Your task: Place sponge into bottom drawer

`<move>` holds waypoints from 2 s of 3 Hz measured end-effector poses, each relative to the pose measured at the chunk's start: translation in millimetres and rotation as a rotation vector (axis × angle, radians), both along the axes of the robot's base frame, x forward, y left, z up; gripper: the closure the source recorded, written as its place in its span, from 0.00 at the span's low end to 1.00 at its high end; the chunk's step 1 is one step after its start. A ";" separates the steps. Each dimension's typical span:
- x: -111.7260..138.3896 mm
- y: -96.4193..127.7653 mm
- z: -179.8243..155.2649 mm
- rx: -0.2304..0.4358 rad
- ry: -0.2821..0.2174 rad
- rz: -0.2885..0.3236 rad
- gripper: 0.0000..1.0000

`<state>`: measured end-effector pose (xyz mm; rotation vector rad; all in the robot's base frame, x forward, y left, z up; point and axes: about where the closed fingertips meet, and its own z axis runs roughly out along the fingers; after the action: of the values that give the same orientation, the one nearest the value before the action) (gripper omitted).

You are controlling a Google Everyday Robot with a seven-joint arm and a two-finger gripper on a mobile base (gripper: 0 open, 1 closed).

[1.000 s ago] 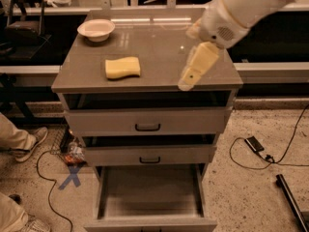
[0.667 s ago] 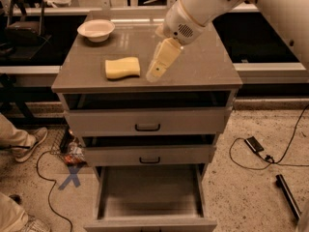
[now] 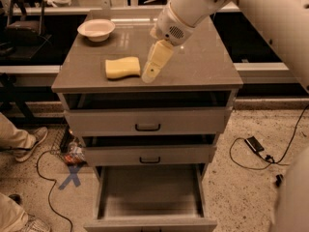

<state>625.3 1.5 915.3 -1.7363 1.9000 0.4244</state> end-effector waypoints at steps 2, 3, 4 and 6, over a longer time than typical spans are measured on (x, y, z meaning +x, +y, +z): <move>77.3 17.6 -57.0 -0.159 -0.015 0.039 0.00; 95.4 30.0 -76.4 -0.212 -0.001 0.065 0.00; 104.5 42.6 -83.7 -0.253 -0.003 0.094 0.00; 109.3 50.1 -91.7 -0.286 0.007 0.104 0.41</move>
Offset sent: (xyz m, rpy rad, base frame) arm 0.1121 0.0224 -0.0765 -0.2200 -0.0160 0.0507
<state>734.6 51.6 823.6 -2.0255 1.9579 0.2029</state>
